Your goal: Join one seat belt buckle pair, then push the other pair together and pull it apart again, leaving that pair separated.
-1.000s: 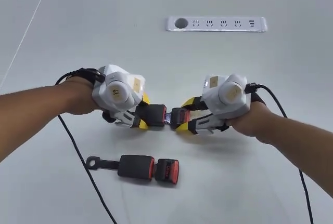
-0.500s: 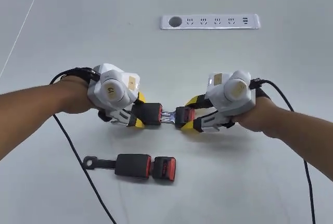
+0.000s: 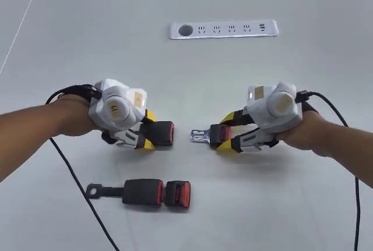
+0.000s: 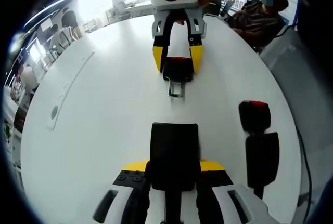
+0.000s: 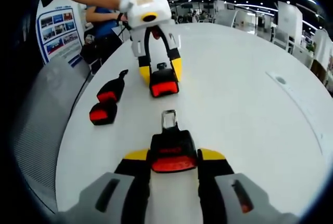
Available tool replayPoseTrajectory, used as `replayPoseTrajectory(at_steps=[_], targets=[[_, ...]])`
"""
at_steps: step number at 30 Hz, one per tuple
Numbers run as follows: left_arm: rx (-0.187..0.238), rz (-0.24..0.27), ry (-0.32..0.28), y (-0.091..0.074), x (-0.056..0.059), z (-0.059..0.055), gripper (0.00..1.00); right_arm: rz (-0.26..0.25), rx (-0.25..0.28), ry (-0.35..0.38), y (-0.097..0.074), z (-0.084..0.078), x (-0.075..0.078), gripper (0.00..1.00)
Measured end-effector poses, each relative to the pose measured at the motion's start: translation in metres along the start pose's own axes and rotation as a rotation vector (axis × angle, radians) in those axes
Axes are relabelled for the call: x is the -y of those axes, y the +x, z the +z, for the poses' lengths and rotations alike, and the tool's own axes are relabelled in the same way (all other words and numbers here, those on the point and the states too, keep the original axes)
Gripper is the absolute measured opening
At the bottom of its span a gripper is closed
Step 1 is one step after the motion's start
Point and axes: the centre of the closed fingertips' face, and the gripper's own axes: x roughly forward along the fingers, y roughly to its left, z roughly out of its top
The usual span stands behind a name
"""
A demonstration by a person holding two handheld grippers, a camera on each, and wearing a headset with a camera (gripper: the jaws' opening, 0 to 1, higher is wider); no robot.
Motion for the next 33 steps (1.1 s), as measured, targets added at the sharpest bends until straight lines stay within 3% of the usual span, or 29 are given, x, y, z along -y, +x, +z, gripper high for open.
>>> replayPoseTrajectory(at_steps=[12, 22, 28, 30, 33], targets=[[-0.009, -0.001, -0.009, 0.000, 0.001, 0.002, 0.35, -0.031, -0.033, 0.032, -0.040, -0.035, -0.003, 0.35], [-0.031, 0.002, -0.024, 0.001, -0.002, -0.001, 0.35, -0.043, -0.043, 0.034, -0.056, -0.047, -0.004, 0.35], [-0.019, 0.007, -0.041, 0.001, -0.002, -0.001, 0.35, -0.052, -0.055, -0.021, -0.058, -0.049, -0.003, 0.36], [-0.015, 0.011, -0.057, 0.001, -0.002, -0.001, 0.36, -0.056, -0.059, -0.003, -0.057, -0.051, -0.001, 0.41], [-0.008, 0.041, -0.092, 0.000, -0.004, -0.002, 0.37, -0.105, -0.040, 0.031, -0.059, -0.047, 0.008, 0.60]])
